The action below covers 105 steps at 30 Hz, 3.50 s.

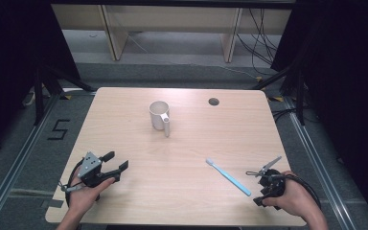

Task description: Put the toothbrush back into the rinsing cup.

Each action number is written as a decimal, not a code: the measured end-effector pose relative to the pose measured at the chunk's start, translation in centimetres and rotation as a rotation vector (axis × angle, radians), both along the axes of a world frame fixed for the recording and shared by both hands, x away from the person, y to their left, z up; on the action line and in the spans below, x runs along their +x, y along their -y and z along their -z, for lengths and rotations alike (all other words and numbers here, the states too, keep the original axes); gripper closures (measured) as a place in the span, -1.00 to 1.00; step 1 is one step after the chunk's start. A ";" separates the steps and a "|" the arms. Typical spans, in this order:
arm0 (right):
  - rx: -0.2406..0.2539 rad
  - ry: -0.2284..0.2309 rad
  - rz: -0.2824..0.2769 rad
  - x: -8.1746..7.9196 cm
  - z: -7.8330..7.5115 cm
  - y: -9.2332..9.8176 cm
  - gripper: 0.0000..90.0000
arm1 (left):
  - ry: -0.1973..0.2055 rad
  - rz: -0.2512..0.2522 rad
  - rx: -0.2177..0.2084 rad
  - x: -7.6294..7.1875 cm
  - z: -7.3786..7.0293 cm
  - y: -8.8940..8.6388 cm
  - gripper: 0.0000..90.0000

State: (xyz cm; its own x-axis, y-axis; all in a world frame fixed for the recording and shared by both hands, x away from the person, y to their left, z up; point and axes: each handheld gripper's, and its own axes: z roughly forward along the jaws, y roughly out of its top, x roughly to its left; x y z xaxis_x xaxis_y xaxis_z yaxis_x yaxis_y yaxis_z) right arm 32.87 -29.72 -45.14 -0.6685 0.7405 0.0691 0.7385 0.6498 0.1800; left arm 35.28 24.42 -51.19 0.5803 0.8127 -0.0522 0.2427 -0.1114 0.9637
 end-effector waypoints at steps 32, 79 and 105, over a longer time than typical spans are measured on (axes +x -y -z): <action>-0.146 -0.071 -0.099 5.7 0.2 -5.8 0.39 | -0.002 0.014 -0.003 -0.2 -0.1 0.2 -0.34; -0.175 -0.076 -0.110 8.3 2.1 -9.1 0.60 | -0.004 0.018 -0.004 -0.2 -0.1 0.3 -0.34; -0.190 -0.096 -0.082 8.3 2.1 -9.1 0.76 | -0.008 0.023 0.016 -0.3 -0.2 0.6 -0.33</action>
State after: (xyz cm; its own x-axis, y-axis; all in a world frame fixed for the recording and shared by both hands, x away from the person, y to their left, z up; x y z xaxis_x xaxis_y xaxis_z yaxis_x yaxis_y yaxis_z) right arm 41.19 -20.67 -47.20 -0.7240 0.6898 -0.0003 0.6896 0.7239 -0.0205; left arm 34.95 23.87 -51.04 0.5984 0.8000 -0.0440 0.2477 -0.1325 0.9597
